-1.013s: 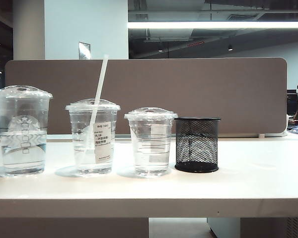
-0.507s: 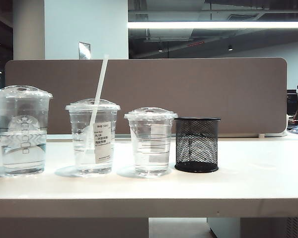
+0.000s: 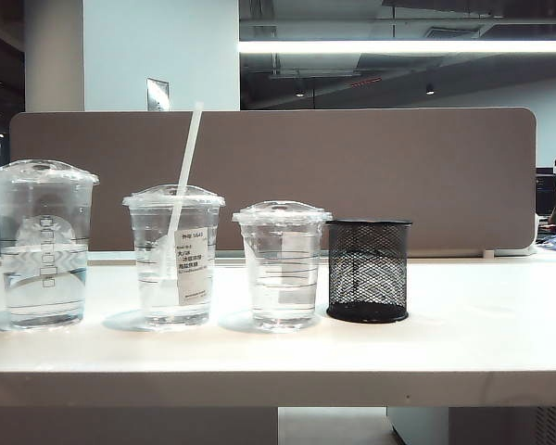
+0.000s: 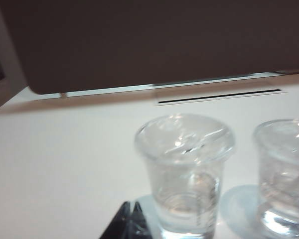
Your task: Pick up the straw and insert it into the medium coffee cup.
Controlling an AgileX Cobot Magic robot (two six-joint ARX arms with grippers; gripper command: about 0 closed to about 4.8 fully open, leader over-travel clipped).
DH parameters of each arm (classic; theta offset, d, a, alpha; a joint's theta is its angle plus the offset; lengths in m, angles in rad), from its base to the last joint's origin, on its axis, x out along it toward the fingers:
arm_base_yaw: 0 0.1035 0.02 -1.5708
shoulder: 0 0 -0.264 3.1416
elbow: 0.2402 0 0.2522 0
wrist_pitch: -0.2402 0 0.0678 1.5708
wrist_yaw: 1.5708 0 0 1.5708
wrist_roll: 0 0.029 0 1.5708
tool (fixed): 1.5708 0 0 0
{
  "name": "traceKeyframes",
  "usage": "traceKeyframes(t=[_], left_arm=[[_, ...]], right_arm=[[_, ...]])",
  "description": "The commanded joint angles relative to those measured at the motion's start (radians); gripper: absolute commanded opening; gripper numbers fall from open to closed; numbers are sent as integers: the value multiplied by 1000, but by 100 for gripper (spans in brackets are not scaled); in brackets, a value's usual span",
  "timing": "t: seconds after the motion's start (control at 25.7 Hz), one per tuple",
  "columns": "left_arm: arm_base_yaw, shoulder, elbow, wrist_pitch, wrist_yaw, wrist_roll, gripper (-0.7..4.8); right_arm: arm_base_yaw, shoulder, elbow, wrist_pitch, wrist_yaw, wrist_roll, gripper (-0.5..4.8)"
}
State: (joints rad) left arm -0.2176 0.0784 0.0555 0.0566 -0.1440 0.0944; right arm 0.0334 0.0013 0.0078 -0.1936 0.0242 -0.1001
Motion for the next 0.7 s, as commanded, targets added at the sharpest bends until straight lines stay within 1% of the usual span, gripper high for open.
traceKeyframes(t=[0.04,0.19,0.31,0.47,0.7], left_arm=[[10,-54,-48,-3,-20,-10,-4],[69,-71,-47,-113,-8,-44,-4],[114,-71,-47,-156,-9,-65,-5],[148,-71,-47,-230,-8,-90,-4],[166,-71,-47,-236,93,-96,-5]], right_arm=[[0,-1,-7,11,0,2,-4],[0,-1,-7,11,0,2,-4],[0,0,-7,11,0,2,-4],[-1,-1,-7,11,-1,2,-4],[-1,-1,-7,11,0,2,-4]])
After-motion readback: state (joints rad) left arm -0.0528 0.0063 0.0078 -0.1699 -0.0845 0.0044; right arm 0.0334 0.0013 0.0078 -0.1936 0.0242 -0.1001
